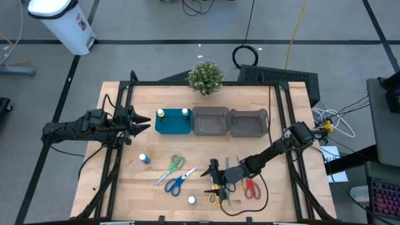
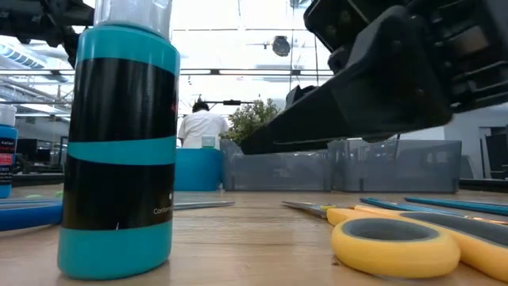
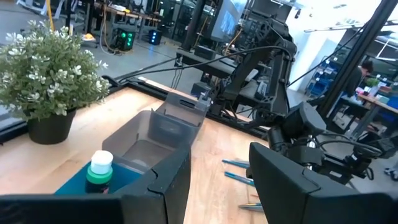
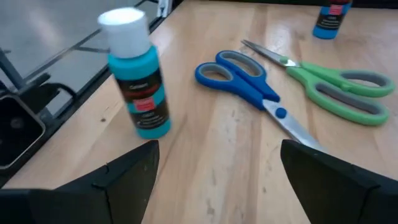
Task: Pick & Place Paint Supplies
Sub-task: Put the bottom blue paint bottle into the blue bin
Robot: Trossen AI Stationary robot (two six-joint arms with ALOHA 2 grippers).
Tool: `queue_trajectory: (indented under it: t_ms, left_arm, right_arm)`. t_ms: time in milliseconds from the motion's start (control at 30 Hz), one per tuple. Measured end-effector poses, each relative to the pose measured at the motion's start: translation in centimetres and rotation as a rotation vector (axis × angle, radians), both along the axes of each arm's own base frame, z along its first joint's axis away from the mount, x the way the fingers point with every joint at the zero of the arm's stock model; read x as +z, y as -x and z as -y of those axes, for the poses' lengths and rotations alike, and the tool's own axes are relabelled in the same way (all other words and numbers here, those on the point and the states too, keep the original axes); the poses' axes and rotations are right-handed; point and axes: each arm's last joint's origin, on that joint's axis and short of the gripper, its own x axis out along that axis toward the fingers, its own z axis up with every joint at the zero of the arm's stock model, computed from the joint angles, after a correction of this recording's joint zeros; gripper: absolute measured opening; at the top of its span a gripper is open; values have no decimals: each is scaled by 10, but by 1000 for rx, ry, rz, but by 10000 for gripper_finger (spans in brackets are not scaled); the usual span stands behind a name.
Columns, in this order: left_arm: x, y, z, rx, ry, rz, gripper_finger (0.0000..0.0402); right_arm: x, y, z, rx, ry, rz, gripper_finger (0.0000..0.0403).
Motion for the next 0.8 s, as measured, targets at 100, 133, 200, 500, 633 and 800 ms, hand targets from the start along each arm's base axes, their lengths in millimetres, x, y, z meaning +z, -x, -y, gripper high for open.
queue_trajectory:
  t_ms: [100,133,200,500,633,800]
  left_arm:
    - [0,0,0,1,40,4,170]
    - [0,0,0,1,57,5,170]
    - [0,0,0,2,83,7,170]
    - [0,0,0,3,105,10,170]
    - [0,0,0,3,103,10,170]
    - [0,0,0,3,101,9,170]
  right_arm:
    - [-1,1,-2,16,25,0,325]
    - [-1,1,-2,17,28,2,325]
    - [-1,1,-2,21,38,5,325]
    - [-1,1,-1,21,49,8,325]
    - [-1,1,-1,26,61,11,325]
    - [-1,1,0,26,65,5,325]
